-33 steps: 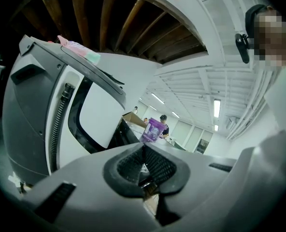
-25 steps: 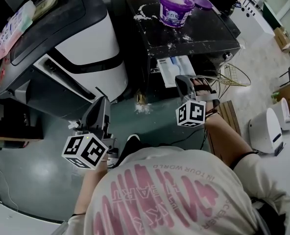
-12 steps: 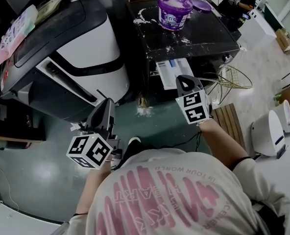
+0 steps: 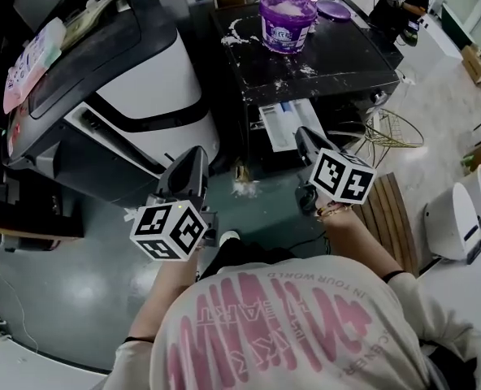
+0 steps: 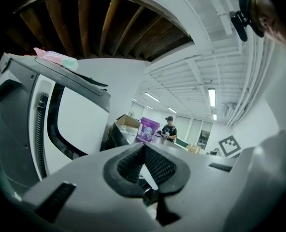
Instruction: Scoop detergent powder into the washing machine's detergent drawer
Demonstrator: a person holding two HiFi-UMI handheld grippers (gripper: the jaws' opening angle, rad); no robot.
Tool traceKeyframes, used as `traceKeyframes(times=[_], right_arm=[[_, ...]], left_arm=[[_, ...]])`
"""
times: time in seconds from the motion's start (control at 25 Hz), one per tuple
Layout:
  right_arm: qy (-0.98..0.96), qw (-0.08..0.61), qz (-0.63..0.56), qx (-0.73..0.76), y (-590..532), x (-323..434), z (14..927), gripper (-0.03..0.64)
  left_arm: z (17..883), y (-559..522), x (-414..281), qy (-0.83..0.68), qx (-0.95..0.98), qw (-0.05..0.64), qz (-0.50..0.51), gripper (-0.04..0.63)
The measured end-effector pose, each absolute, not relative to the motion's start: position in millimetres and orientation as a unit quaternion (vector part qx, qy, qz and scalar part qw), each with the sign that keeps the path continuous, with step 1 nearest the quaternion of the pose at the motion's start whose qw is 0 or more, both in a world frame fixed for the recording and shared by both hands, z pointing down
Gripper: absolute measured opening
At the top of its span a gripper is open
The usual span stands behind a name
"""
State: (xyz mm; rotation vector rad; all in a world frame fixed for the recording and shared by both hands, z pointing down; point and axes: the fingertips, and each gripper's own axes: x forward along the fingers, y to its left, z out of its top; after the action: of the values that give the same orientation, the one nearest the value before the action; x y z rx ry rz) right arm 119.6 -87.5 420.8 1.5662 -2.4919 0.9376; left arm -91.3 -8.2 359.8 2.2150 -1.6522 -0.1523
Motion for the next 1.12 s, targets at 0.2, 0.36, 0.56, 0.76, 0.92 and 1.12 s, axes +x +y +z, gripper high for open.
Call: traceKeyframes(times=[0.2,0.36,0.56,0.76,0.92,1.12], right_arm=[[-0.811,-0.006,0.299,0.503,-73.7,126.6,396.7,0.006],[-0.822,-0.006,0.271,0.502,-63.9,129.9,380.2,0.006],[-0.829,0.001,0.242,0.504,-48.7,142.6,368.3,0.006],[-0.829,0.002,0.235,0.507,-32.7,156.7,365.5,0.006],[-0.83,0.008,0.227,0.51,-21.4,164.8,364.7,0.006],[-0.828,0.015,0.226,0.513,-13.0,175.6,368.4,0.006]], left_arm=[[362.6,-10.1,-88.3,-0.616,0.769,0.163,-0.042,0.0],[353.2,-6.4,-76.5,-0.613,0.769,0.17,-0.063,0.0],[338.3,6.4,-53.3,-0.597,0.781,0.165,-0.081,0.0],[334.8,20.8,-31.5,-0.585,0.791,0.159,-0.083,0.0],[329.9,26.1,-26.1,-0.584,0.792,0.155,-0.087,0.0],[331.9,31.1,-16.9,-0.58,0.793,0.159,-0.094,0.0]])
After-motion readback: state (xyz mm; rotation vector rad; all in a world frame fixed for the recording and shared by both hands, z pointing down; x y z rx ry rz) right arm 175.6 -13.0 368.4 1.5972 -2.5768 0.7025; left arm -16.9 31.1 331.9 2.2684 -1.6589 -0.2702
